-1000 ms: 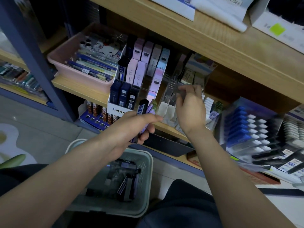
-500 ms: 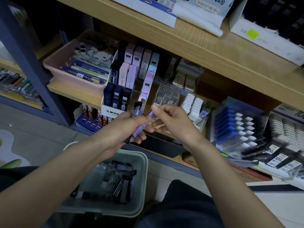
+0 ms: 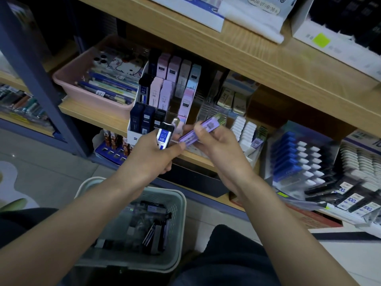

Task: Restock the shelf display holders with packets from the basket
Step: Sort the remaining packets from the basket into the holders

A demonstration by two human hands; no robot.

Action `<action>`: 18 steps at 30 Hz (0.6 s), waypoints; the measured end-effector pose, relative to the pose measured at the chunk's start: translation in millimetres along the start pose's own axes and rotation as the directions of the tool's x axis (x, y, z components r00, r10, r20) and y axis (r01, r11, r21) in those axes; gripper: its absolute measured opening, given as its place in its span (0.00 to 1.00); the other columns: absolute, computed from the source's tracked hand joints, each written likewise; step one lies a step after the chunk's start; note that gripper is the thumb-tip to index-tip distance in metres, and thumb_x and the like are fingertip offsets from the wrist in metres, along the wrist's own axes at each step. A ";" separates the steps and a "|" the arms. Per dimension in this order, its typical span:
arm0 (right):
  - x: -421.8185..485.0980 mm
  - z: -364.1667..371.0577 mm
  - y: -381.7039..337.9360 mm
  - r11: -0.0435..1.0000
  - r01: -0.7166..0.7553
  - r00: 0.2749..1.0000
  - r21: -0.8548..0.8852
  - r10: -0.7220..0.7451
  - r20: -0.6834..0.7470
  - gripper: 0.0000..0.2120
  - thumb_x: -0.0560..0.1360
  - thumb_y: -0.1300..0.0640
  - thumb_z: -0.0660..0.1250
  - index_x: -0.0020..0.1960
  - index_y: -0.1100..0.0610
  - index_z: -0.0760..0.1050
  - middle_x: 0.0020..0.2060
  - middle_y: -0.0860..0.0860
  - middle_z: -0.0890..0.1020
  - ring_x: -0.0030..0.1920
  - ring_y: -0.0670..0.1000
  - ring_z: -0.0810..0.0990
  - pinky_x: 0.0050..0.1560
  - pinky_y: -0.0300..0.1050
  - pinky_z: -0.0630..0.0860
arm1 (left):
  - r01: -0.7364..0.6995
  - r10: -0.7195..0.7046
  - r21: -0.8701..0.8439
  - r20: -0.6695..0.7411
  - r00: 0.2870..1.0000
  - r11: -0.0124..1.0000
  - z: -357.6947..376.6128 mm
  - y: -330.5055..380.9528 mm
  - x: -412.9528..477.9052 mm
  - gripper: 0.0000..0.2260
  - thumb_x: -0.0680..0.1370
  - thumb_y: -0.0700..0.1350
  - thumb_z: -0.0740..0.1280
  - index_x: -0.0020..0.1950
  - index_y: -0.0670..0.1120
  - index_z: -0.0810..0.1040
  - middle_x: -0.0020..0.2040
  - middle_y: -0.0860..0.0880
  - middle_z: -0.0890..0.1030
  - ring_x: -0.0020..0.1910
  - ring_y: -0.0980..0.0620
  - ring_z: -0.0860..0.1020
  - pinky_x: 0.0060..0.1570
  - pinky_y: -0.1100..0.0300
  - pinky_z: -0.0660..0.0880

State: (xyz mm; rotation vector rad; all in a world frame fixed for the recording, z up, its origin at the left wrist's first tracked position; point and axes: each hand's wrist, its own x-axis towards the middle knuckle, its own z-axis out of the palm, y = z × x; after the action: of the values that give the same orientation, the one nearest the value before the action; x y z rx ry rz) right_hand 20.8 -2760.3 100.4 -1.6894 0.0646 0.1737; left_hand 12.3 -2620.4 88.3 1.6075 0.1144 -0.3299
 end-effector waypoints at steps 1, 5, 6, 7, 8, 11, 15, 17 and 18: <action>3.4 -1.7 -0.3 1.000 0.011 0.999 -0.002 -0.011 -0.045 0.07 0.80 0.60 0.58 0.46 0.55 0.73 0.43 0.50 0.82 0.46 0.44 0.82 0.54 0.39 0.77 | -0.004 0.004 0.000 0.000 1.000 1.000 -0.3 -1.4 1.5 0.04 0.77 0.43 0.66 0.49 0.51 0.75 0.23 0.55 0.72 0.19 0.61 0.67 0.20 0.69 0.64; 20.5 -13.1 7.0 0.972 -0.018 0.971 -0.234 -0.039 -0.236 0.06 0.82 0.55 0.53 0.50 0.55 0.67 0.33 0.49 0.74 0.25 0.40 0.72 0.29 0.38 0.74 | 0.021 -0.022 -0.014 -0.045 0.999 1.000 -1.9 -3.7 6.3 0.07 0.78 0.41 0.65 0.48 0.52 0.69 0.38 0.44 0.76 0.22 0.57 0.67 0.22 0.67 0.65; 25.1 -16.1 10.4 0.959 -0.040 0.965 -0.282 -0.035 -0.259 0.07 0.82 0.55 0.52 0.51 0.55 0.67 0.33 0.49 0.74 0.25 0.42 0.71 0.28 0.39 0.72 | 0.024 -0.025 -0.023 -0.046 0.999 0.999 -1.9 -2.6 6.3 0.06 0.78 0.41 0.64 0.48 0.51 0.69 0.40 0.42 0.77 0.22 0.55 0.66 0.22 0.66 0.65; 29.5 -19.2 13.1 0.944 -0.053 0.962 -0.327 -0.040 -0.271 0.07 0.82 0.54 0.52 0.52 0.55 0.68 0.34 0.49 0.74 0.27 0.44 0.71 0.30 0.41 0.71 | 0.018 -0.019 -0.033 -0.043 0.999 0.999 -1.9 -1.5 6.6 0.05 0.78 0.40 0.63 0.47 0.50 0.70 0.41 0.42 0.77 0.22 0.55 0.66 0.22 0.66 0.65; 33.2 -22.1 15.5 0.922 -0.060 0.960 -0.382 -0.052 -0.275 0.08 0.82 0.54 0.53 0.53 0.55 0.70 0.36 0.49 0.75 0.31 0.46 0.72 0.33 0.43 0.71 | 0.010 -0.012 -0.043 -0.037 0.999 0.999 -1.9 -0.5 6.7 0.04 0.78 0.40 0.63 0.47 0.50 0.71 0.39 0.44 0.79 0.22 0.56 0.66 0.22 0.66 0.65; 38.2 -31.6 19.0 0.829 -0.052 0.956 -0.556 -0.120 -0.268 0.10 0.81 0.54 0.56 0.54 0.57 0.74 0.42 0.51 0.78 0.38 0.47 0.74 0.38 0.36 0.71 | 0.001 -0.002 -0.046 -0.038 0.999 0.999 -2.2 0.6 6.7 0.04 0.79 0.42 0.62 0.47 0.50 0.74 0.34 0.52 0.79 0.20 0.59 0.69 0.21 0.68 0.65; 35.0 -44.0 19.7 0.790 -0.003 0.928 -0.613 -0.227 -0.296 0.09 0.80 0.58 0.58 0.55 0.62 0.72 0.44 0.50 0.82 0.34 0.40 0.78 0.30 0.30 0.70 | 0.030 -0.033 -0.074 -0.044 0.998 0.997 -1.9 -1.3 8.6 0.03 0.78 0.43 0.64 0.47 0.49 0.77 0.33 0.52 0.79 0.22 0.59 0.72 0.23 0.68 0.68; 30.9 -51.2 20.9 0.782 0.008 0.906 -0.624 -0.270 -0.327 0.12 0.80 0.58 0.59 0.60 0.63 0.68 0.44 0.49 0.82 0.33 0.43 0.78 0.28 0.32 0.70 | 0.049 -0.051 -0.093 -0.020 0.998 0.994 1.0 -1.0 8.9 0.03 0.78 0.44 0.65 0.46 0.49 0.77 0.32 0.51 0.79 0.23 0.59 0.73 0.24 0.68 0.69; 28.2 -55.1 21.4 0.772 0.009 0.894 -0.635 -0.291 -0.341 0.12 0.80 0.57 0.59 0.60 0.62 0.67 0.44 0.49 0.82 0.33 0.44 0.78 0.29 0.34 0.71 | 0.055 -0.056 -0.102 -0.005 0.998 0.993 3.1 -0.3 8.3 0.03 0.78 0.44 0.65 0.46 0.49 0.77 0.32 0.51 0.79 0.23 0.59 0.73 0.24 0.68 0.70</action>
State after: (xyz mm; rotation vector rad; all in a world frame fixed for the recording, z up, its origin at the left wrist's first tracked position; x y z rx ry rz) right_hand 49.7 -2815.9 81.5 -2.3690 0.2119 -0.3483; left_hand 19.7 -2624.5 85.5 1.5064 0.1797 -0.3549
